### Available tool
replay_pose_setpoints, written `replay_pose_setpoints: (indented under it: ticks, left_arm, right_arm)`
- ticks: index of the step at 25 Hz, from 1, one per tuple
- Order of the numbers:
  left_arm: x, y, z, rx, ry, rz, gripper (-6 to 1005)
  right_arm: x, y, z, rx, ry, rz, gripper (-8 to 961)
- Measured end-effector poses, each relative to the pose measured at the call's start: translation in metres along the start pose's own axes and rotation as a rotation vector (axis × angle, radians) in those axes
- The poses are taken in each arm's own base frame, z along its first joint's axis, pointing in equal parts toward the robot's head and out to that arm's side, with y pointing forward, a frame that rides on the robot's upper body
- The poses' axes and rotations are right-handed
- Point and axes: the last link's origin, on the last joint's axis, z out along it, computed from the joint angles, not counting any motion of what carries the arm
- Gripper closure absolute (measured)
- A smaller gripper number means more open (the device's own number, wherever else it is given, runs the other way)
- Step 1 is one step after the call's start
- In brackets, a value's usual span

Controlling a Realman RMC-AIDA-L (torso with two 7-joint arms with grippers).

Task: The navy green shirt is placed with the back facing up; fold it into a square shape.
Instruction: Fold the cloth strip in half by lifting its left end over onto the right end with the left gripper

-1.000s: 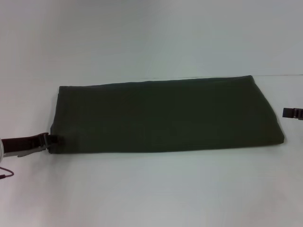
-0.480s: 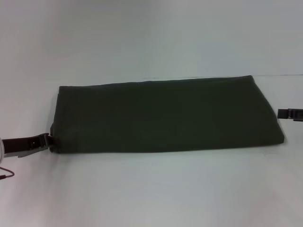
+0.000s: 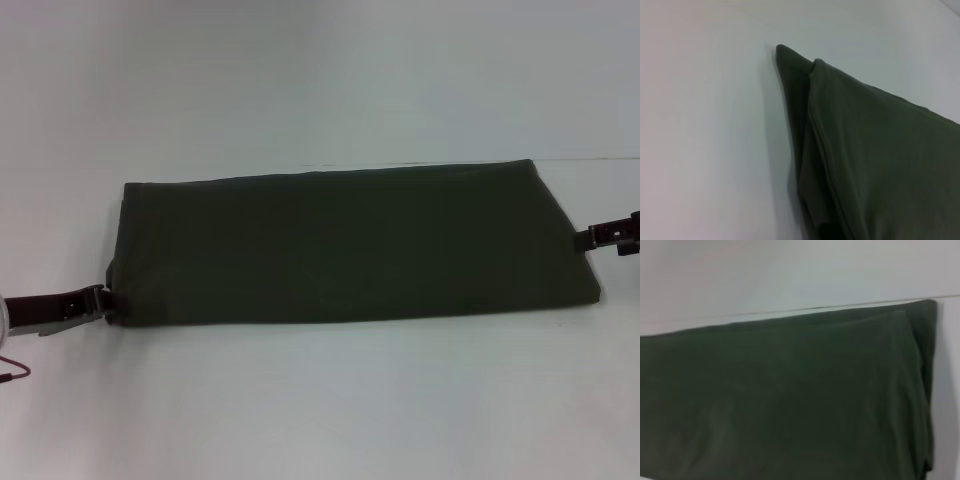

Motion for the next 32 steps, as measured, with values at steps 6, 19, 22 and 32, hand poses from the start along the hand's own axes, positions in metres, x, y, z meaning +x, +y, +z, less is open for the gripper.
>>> replay_pose_setpoints:
  ticks: [6, 19, 22, 32]
  left_arm:
    - [-0.001, -0.001, 0.0, 0.001, -0.001, 0.0, 975]
    - [-0.003, -0.001, 0.0, 0.001, -0.003, -0.002, 975]
    - [-0.003, -0.001, 0.0, 0.001, -0.004, -0.001, 975]
    - [-0.003, -0.001, 0.0, 0.001, -0.004, 0.0, 976]
  right_arm:
    - [0.002, 0.003, 0.015, 0.057, 0.033, -0.025, 94]
    - [0.02, -0.002, 0.034, 0.093, 0.058, -0.029, 113]
    - [0.021, -0.001, 0.039, 0.097, 0.051, -0.04, 126]
    - [0.023, 0.005, 0.05, 0.098, 0.04, -0.052, 171]
